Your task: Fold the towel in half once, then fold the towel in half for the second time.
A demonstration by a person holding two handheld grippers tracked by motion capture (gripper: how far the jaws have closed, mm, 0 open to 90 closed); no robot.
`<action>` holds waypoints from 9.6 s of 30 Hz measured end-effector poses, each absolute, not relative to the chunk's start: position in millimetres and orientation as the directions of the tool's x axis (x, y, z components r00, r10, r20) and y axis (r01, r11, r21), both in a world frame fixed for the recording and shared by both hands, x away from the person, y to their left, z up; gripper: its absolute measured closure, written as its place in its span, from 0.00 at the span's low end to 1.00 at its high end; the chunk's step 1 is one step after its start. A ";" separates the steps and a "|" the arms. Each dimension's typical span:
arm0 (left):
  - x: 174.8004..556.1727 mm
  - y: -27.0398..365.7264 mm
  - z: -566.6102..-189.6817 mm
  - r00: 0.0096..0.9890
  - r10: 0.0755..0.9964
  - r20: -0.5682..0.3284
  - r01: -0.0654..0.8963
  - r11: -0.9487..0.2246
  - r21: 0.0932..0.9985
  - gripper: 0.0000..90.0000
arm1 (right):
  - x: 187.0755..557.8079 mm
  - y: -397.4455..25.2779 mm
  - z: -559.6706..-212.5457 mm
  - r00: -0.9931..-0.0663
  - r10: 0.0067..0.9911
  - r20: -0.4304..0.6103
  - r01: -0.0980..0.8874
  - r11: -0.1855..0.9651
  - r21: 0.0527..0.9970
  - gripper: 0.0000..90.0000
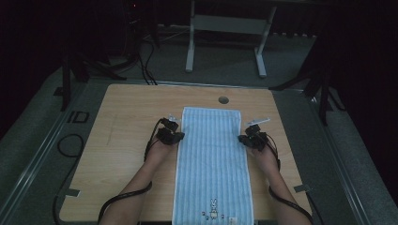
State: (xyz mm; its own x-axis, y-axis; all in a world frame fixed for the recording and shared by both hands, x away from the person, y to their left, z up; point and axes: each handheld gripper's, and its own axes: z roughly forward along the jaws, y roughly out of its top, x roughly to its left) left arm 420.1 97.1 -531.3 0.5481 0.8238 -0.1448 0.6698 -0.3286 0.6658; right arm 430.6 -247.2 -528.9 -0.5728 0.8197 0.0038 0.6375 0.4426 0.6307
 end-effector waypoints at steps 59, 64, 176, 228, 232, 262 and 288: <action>273.2 100.8 -539.5 0.769 0.613 -0.179 0.556 -0.505 0.661 0.63 | 274.9 -251.6 -531.8 -0.709 0.706 -0.006 0.532 0.540 0.652 0.87; 284.6 104.3 -546.1 0.762 0.623 -0.179 0.564 -0.503 0.655 0.69 | 281.4 -251.8 -540.3 -0.711 0.703 -0.005 0.538 0.549 0.640 0.86; 323.1 134.9 -455.6 0.748 0.593 -0.298 0.537 -0.278 0.797 0.93 | 356.1 -264.8 -424.7 -0.697 0.714 0.066 0.444 0.357 0.822 0.93; 300.4 134.9 -534.4 0.717 0.638 -0.283 0.614 -0.385 0.689 0.44 | 320.3 -301.1 -508.0 -0.713 0.681 0.166 0.558 0.409 0.722 0.55; 320.2 140.3 -533.5 0.692 0.664 -0.284 0.629 -0.362 0.688 0.44 | 348.5 -290.9 -514.8 -0.705 0.690 0.165 0.568 0.409 0.714 0.53; 405.7 127.2 -548.3 0.636 0.708 -0.306 0.700 -0.363 0.615 0.76 | 435.7 -254.1 -539.2 -0.647 0.741 0.180 0.673 0.444 0.592 0.87; 357.1 134.9 -471.3 0.724 0.644 -0.245 0.552 -0.328 0.767 0.97 | 384.1 -267.4 -455.0 -0.708 0.702 0.076 0.490 0.410 0.770 0.96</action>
State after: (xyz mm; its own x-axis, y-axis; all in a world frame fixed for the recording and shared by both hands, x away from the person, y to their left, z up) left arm 357.1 134.9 -471.3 0.7243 0.6444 -0.2454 0.5517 -0.3281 0.7668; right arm 384.1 -267.4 -455.0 -0.7077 0.7024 0.0764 0.4898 0.4098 0.7696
